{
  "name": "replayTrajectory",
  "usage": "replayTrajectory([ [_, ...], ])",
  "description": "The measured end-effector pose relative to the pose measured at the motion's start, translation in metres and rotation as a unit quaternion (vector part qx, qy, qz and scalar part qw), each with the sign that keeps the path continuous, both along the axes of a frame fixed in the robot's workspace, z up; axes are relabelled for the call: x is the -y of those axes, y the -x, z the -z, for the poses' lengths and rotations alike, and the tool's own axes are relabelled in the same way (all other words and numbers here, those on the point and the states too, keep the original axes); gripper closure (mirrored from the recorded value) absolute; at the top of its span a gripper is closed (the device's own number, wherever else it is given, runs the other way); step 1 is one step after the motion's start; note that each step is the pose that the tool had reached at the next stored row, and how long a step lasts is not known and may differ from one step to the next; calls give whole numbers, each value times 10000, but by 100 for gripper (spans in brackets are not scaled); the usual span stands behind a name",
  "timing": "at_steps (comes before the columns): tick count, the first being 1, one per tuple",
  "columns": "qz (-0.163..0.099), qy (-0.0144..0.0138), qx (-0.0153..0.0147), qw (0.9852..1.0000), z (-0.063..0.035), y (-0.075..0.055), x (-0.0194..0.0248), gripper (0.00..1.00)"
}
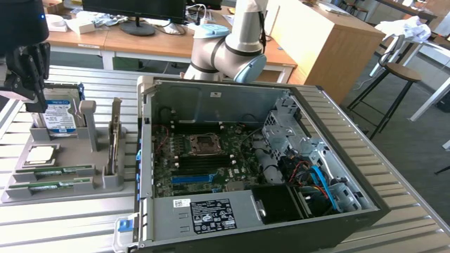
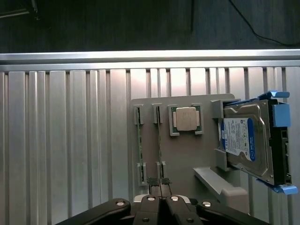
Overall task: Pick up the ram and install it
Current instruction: 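Pick up the ram and move it above insertion slot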
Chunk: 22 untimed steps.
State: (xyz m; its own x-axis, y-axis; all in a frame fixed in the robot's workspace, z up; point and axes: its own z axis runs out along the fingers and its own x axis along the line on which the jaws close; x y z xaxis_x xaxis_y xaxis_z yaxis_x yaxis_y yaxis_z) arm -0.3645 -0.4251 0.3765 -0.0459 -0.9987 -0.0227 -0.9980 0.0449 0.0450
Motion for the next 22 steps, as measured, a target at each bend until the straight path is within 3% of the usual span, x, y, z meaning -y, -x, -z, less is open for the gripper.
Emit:
replayTrajectory([
  [13, -220, 0, 2, 9998, 11, 0, 0, 90],
  [22, -229, 0, 2, 9997, 11, 0, 0, 90],
])
